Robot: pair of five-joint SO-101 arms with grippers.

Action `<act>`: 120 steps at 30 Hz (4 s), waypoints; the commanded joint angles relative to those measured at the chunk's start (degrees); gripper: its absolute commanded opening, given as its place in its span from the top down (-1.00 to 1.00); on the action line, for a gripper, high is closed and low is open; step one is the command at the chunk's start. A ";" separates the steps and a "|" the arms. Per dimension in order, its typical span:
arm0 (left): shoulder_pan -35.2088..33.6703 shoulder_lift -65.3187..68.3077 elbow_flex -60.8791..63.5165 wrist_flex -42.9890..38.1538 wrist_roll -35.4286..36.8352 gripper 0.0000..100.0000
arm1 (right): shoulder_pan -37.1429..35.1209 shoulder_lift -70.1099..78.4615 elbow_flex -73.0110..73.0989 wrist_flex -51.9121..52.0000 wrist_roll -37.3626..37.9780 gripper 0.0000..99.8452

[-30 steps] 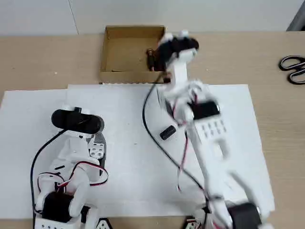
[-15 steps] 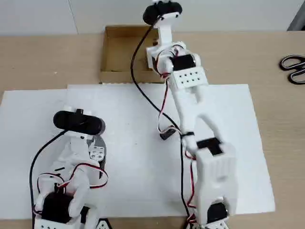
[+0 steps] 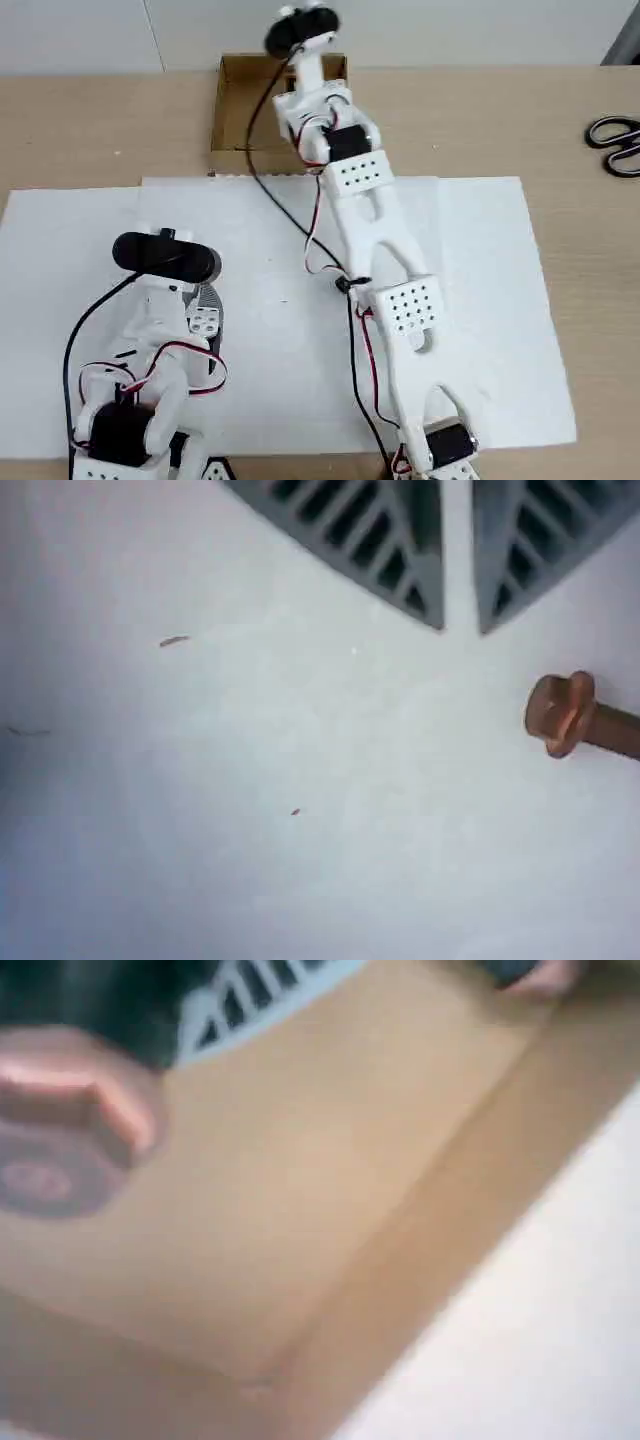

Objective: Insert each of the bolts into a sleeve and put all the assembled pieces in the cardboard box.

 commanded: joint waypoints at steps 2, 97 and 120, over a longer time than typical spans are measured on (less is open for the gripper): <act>-0.26 -0.26 -0.22 -0.09 -0.35 0.99 | -1.63 -0.22 -6.95 5.23 2.29 0.53; -8.70 63.12 -39.87 1.49 25.58 0.99 | -2.59 -46.90 69.01 33.98 -50.99 0.67; -8.70 63.12 -39.87 1.41 25.32 0.99 | -2.33 -39.69 69.27 34.24 -50.90 0.67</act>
